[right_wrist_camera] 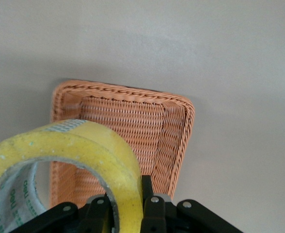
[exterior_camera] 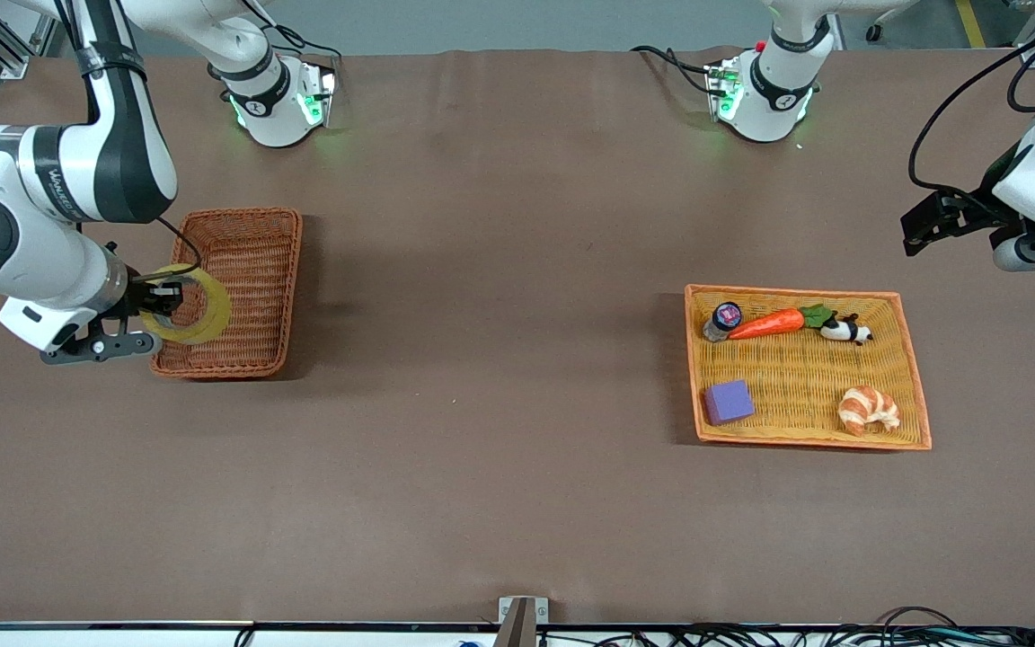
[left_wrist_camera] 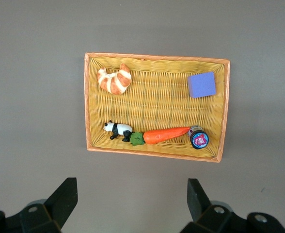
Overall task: Move tape to another basket
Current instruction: 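Lower the tape roll into the empty wicker basket with the right gripper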
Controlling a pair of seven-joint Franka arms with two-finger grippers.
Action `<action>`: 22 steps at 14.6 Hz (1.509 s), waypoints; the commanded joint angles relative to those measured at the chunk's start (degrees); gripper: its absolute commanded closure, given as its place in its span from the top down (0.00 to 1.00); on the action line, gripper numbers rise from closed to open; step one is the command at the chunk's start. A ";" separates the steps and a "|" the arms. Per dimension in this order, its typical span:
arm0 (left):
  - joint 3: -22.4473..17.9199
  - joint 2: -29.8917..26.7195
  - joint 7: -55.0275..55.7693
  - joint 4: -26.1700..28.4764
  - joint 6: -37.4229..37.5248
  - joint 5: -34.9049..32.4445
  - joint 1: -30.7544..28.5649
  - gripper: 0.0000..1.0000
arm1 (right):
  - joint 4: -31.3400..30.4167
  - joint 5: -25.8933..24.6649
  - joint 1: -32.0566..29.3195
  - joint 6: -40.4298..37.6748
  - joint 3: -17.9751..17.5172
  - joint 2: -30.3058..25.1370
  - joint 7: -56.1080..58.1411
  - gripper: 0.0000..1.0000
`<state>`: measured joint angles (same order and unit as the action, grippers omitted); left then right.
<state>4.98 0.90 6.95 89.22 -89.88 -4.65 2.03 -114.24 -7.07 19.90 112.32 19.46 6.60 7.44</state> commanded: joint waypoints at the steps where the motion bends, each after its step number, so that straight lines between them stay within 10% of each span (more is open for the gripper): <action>1: -0.24 0.42 -0.71 -0.98 -0.20 0.78 0.08 1.00 | -17.20 -1.11 0.67 14.46 3.20 -6.78 3.79 0.00; 9: -0.24 0.42 -0.71 -0.98 -0.73 0.70 0.17 1.00 | -35.34 -1.11 0.32 45.42 5.85 -1.44 5.39 0.01; 13: -0.15 0.42 -0.62 -0.98 -1.35 0.87 0.26 1.00 | -35.79 -1.11 0.32 47.20 5.77 1.21 5.39 0.08; 14: -0.15 0.24 -0.71 -0.98 -1.35 0.87 0.09 1.00 | -35.79 -1.11 0.32 47.20 5.77 1.57 5.39 0.18; 16: -0.15 0.07 -0.80 -0.98 -1.26 0.87 0.00 1.00 | -35.61 -1.11 0.40 47.12 5.77 1.83 5.22 0.83; 17: -0.15 0.07 -0.80 -0.98 -1.26 0.87 0.00 1.00 | -35.52 -1.11 0.40 46.85 5.77 1.75 5.22 1.00; 22: -0.15 -0.20 -0.80 -0.98 -1.17 0.87 0.00 1.00 | -25.54 -0.58 0.14 31.44 5.33 -2.47 4.43 1.00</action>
<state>5.00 0.95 6.95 88.92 -91.09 -4.65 2.09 -145.11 -7.12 20.04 152.82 24.76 7.66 12.62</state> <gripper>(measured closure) 0.000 0.163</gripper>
